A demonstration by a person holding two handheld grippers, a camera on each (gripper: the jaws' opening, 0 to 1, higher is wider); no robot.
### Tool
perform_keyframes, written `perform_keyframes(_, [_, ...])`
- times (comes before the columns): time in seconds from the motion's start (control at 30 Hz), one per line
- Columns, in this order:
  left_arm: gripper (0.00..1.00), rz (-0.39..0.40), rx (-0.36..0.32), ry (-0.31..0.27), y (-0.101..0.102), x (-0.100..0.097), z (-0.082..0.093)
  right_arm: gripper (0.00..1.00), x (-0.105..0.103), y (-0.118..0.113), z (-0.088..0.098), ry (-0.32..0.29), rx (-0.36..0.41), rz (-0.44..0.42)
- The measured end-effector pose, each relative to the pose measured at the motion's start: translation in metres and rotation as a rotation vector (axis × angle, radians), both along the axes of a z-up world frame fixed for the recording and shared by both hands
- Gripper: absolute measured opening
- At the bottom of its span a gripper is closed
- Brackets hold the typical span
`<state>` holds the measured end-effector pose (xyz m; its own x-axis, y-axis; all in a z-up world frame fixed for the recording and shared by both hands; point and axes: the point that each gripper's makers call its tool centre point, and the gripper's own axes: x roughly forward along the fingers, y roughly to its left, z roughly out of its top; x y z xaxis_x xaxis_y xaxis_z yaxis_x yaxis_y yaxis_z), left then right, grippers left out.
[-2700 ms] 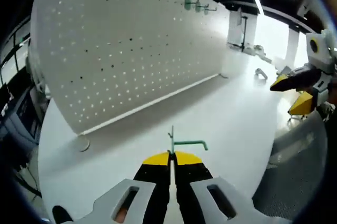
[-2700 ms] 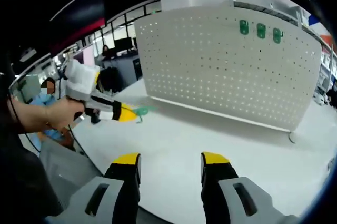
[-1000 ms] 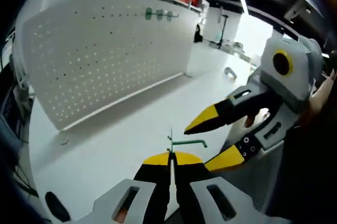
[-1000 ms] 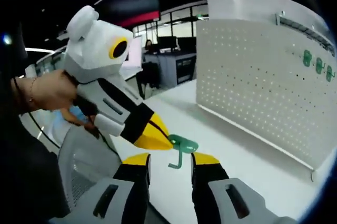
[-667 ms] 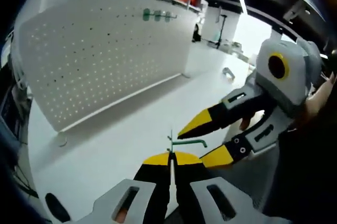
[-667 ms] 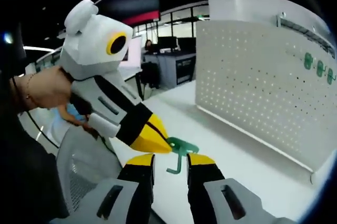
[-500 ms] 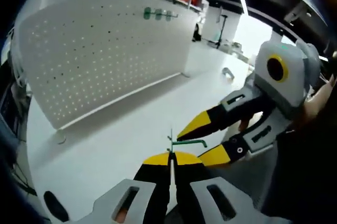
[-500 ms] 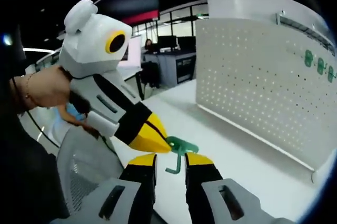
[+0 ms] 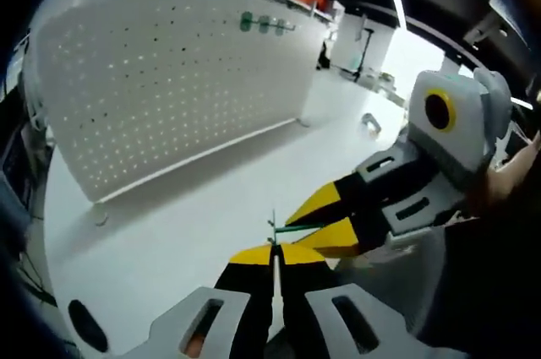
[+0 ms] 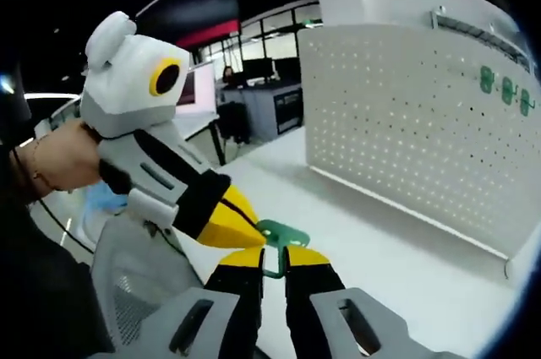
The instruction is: Insert the hook assembly into the mounting plate slot until the hook locks in place.
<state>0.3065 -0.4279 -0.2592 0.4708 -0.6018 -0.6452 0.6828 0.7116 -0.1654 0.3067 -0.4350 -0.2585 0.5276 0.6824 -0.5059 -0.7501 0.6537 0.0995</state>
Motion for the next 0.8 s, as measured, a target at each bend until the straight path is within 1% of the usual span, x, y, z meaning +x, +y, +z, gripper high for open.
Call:
perform_keyframes(0.07, [0.01,-0.003,0.013,-0.021,0.000,0.001,0.001,0.05,0.001,-0.001,0.000,0.002,0.001,-0.011])
perform_keyframes(0.1, [0.01,-0.013,0.021,-0.059,-0.001,0.004,0.004,0.05,0.003,-0.002,0.000,0.011,0.009,-0.027])
perform_keyframes(0.13, [0.02,-0.010,0.022,-0.072,-0.001,0.004,0.006,0.04,0.003,-0.003,0.000,0.029,0.026,-0.049])
perform_keyframes(0.17, [0.02,-0.017,0.033,-0.100,-0.002,0.005,0.009,0.00,0.003,-0.005,0.000,0.057,0.042,-0.064])
perform_keyframes(0.2, [0.02,-0.011,0.041,-0.125,-0.002,0.006,0.012,0.00,-0.001,-0.001,0.000,0.088,0.063,-0.042])
perform_keyframes(0.23, [0.02,-0.035,0.081,-0.145,-0.001,0.006,0.012,0.00,0.005,-0.005,0.004,0.063,0.073,-0.084])
perform_keyframes(0.3, [0.02,-0.049,0.089,-0.154,-0.005,0.006,0.011,0.00,0.004,-0.006,0.004,0.037,0.036,-0.074])
perform_keyframes(0.47, [0.02,-0.051,0.079,-0.153,-0.007,0.009,0.011,0.00,0.005,-0.009,0.005,0.065,0.062,-0.101])
perform_keyframes(0.67, [0.02,-0.068,0.088,-0.182,-0.008,0.010,0.014,0.00,0.007,-0.012,0.008,0.057,0.063,-0.114])
perform_keyframes(0.73, [0.04,-0.065,0.077,-0.191,-0.007,0.010,0.016,0.00,0.010,-0.016,0.008,0.055,0.058,-0.124])
perform_keyframes(0.8, [0.02,-0.083,0.040,-0.186,-0.009,0.008,0.019,0.00,0.013,-0.021,0.008,0.052,0.049,-0.131])
